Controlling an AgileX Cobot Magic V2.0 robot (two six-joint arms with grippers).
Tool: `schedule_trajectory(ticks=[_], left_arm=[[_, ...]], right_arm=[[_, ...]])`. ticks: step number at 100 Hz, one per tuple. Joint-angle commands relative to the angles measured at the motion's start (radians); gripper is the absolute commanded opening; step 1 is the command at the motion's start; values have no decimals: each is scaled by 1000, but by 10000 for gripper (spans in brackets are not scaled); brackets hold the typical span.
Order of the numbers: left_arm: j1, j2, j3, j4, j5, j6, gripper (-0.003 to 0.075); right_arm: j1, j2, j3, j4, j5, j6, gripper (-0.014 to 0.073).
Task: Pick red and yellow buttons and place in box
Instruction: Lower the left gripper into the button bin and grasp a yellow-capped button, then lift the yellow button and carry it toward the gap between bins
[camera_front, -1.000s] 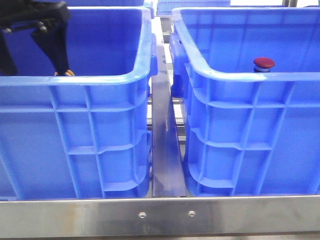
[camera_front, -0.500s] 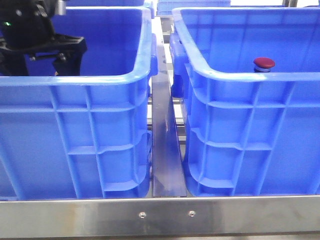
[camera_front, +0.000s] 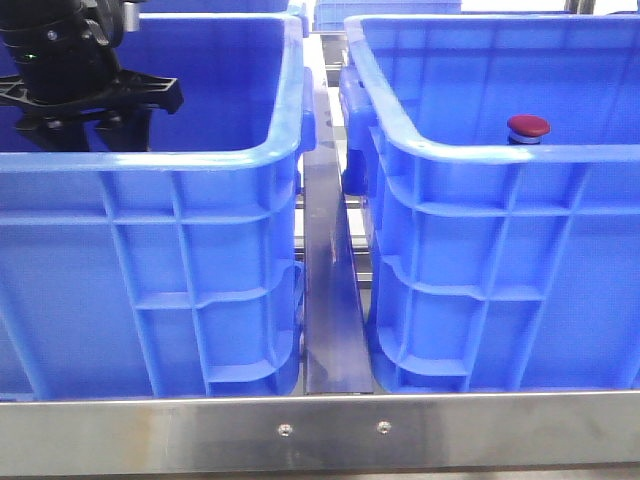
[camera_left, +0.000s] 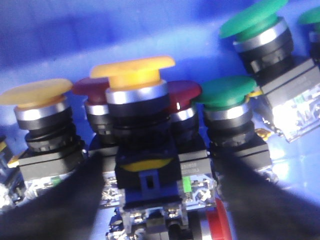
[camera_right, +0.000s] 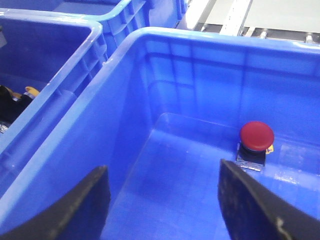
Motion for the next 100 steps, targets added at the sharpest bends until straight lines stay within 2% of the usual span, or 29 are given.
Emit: schedule_trajectory(ticks=[1, 11, 23, 53, 67, 100], left_arm=[[3, -48, -31, 1, -24, -10, 185], [3, -48, -31, 3, -24, -10, 104], [3, -52, -31, 9, -28, -10, 66], [-13, -166, -31, 7, -29, -10, 62], [-36, -254, -11, -2, -73, -10, 62], [-166, -412, 87, -6, -171, -10, 62]], right_arm=[[-4, -21, -25, 20, -10, -6, 490], [-4, -21, -25, 20, -10, -6, 490], [-4, -21, -25, 20, -10, -6, 490], [-4, -21, -25, 20, -11, -6, 490], [-4, -21, -25, 20, -11, -6, 490], [-4, -21, -25, 20, -11, -6, 490]])
